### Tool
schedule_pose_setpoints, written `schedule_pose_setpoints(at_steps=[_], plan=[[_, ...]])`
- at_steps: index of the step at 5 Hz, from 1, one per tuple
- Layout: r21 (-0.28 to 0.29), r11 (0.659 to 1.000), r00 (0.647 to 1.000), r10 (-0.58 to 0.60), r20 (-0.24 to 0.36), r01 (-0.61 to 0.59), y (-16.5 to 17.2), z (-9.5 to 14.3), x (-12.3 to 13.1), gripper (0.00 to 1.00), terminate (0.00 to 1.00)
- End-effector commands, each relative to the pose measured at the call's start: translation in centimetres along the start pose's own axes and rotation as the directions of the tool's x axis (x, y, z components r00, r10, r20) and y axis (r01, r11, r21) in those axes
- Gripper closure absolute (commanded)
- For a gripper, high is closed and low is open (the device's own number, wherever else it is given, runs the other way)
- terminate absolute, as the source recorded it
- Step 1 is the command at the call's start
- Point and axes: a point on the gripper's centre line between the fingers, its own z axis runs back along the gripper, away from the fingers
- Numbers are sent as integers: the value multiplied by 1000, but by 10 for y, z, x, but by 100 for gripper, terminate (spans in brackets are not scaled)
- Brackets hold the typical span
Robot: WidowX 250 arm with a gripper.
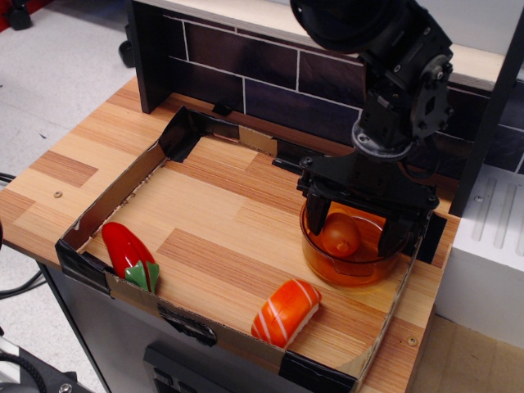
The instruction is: Take carrot out of pot
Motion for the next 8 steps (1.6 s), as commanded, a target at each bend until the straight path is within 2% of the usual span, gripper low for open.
schedule_pose_setpoints(at_steps=[1, 2, 3, 4, 5, 6, 7, 8], plan=[[-3, 1000, 999, 21, 31, -21, 3, 1, 7, 0, 0], [-10, 999, 999, 33, 19, -33, 2, 1, 7, 100, 0], [-23, 999, 999, 45, 29, -44, 3, 7, 9, 100, 0], [-41, 997, 996, 65, 66, -63, 8, 21, 14, 100, 0], [-111, 989, 983, 115, 140, -100, 18, 59, 20, 100, 0], [-180, 975, 972, 160, 169, -129, 34, 88, 19, 100, 0], [-157, 967, 965, 224, 135, -202, 72, 87, 16, 100, 0], [-108, 965, 960, 252, 120, -240, 105, 71, 15, 100, 0]])
